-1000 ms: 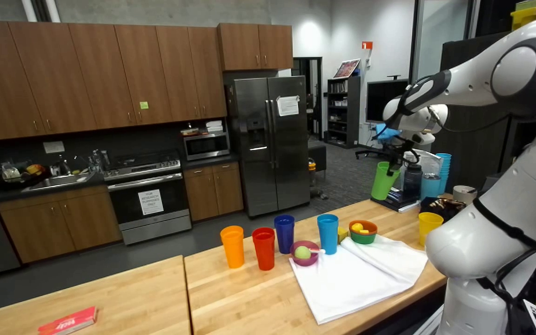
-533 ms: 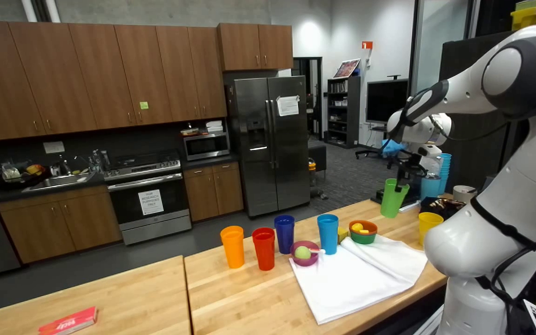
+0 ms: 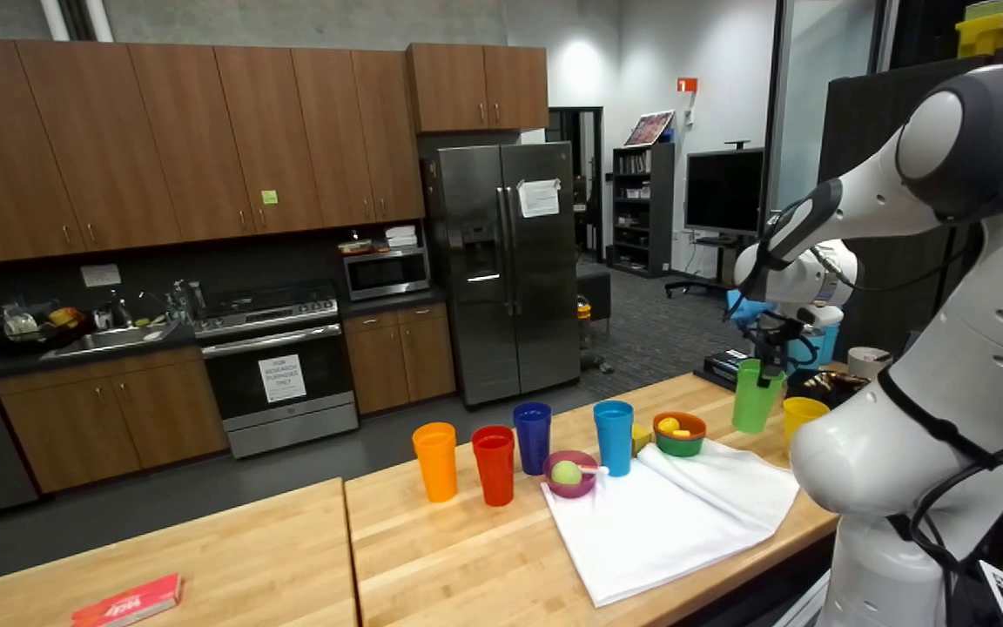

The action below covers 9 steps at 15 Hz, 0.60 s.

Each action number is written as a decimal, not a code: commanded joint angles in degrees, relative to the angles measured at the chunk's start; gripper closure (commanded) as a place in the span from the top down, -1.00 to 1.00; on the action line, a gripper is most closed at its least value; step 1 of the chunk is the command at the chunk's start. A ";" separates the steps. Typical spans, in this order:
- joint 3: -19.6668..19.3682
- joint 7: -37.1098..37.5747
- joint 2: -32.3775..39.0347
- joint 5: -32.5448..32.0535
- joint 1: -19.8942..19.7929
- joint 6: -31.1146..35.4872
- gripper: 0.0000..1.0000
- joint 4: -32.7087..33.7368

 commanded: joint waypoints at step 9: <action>-0.92 -9.64 11.75 4.29 1.63 9.98 -0.98 2.00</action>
